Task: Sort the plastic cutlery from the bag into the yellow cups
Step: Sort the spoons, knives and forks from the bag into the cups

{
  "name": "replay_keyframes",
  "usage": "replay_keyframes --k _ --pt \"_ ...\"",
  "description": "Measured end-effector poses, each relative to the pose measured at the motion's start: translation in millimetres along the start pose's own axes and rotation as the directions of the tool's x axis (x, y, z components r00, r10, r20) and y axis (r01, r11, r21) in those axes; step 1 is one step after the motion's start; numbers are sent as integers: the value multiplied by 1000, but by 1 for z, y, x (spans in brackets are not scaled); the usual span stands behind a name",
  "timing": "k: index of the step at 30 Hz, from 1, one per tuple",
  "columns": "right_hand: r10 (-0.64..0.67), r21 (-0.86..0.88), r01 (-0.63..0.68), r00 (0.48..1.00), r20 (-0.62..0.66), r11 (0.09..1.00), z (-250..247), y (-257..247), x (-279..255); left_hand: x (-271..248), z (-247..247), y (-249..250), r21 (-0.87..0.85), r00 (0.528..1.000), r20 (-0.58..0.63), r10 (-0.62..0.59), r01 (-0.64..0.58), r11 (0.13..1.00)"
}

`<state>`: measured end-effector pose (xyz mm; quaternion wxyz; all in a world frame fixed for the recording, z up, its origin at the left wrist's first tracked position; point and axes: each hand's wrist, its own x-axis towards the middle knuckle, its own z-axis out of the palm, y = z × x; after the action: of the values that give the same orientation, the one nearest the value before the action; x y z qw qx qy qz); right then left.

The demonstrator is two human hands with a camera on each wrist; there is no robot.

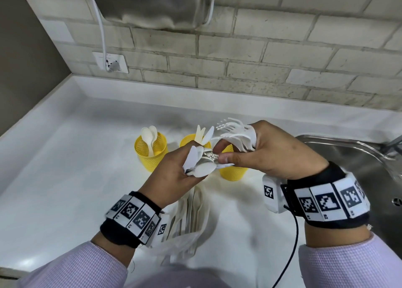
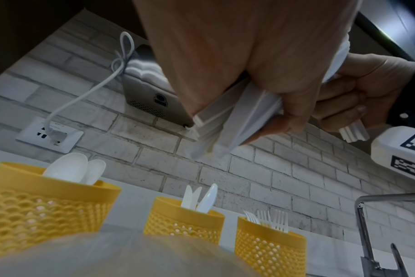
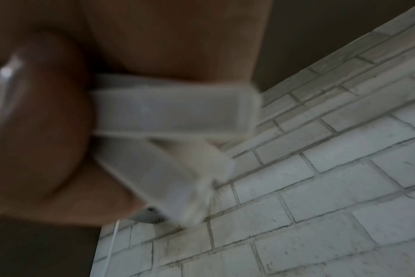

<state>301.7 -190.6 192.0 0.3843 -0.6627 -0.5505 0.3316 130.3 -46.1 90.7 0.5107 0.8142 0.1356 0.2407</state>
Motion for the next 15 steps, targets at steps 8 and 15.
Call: replay_keyframes --k 8,15 --pt "10 -74 -11 1000 -9 997 1 3 1 1 2 -2 11 998 56 -24 23 1000" --pt "-102 -91 85 974 -200 992 8 1 -1 0 3 3 43 997 48 -64 62 997"
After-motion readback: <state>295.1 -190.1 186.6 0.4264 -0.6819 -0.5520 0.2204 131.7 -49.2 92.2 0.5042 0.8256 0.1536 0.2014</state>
